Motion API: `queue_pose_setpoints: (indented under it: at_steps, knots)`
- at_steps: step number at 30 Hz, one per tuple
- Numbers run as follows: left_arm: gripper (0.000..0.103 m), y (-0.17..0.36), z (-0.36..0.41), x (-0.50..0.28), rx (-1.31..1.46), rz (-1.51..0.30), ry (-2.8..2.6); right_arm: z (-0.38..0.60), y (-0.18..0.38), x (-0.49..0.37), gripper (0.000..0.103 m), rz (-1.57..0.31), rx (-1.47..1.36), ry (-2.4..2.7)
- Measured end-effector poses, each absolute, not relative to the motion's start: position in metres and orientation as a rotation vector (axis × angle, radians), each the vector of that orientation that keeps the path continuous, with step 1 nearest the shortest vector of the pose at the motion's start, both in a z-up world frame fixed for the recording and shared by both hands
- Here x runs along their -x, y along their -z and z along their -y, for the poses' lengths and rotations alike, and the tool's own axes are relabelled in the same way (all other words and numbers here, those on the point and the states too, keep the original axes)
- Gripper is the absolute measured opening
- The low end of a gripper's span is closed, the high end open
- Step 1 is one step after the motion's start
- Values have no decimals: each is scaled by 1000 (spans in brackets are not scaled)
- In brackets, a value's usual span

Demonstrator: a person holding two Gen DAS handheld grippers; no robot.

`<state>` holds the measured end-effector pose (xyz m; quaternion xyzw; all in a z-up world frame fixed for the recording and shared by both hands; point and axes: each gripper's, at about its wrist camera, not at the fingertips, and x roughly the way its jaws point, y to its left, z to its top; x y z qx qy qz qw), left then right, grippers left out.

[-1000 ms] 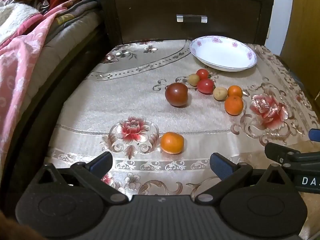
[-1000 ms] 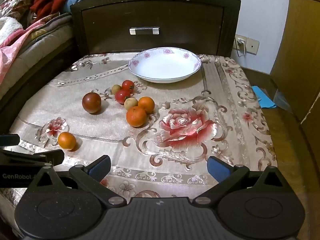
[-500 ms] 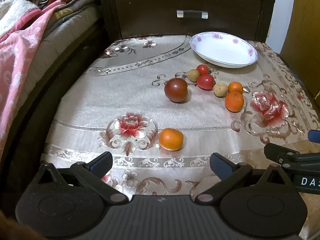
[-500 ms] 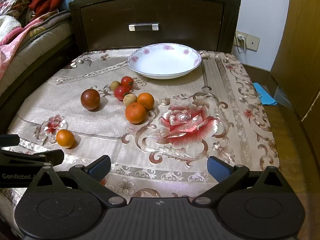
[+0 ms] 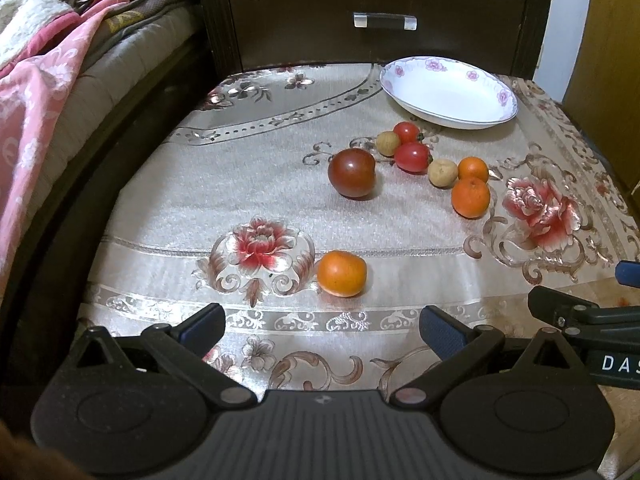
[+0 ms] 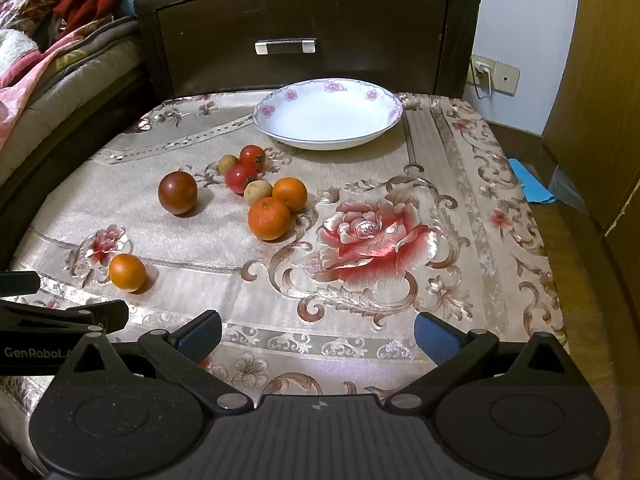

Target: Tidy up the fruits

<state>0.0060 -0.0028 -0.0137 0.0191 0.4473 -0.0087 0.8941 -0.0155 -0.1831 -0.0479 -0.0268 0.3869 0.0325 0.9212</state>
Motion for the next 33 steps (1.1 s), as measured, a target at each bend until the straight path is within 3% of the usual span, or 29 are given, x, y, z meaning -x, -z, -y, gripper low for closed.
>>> queue_pose_setpoints:
  at_steps: [33]
  knots:
    - [103,18,4,-8,-42,-947,15,184,54,13,96,-817,54,-67]
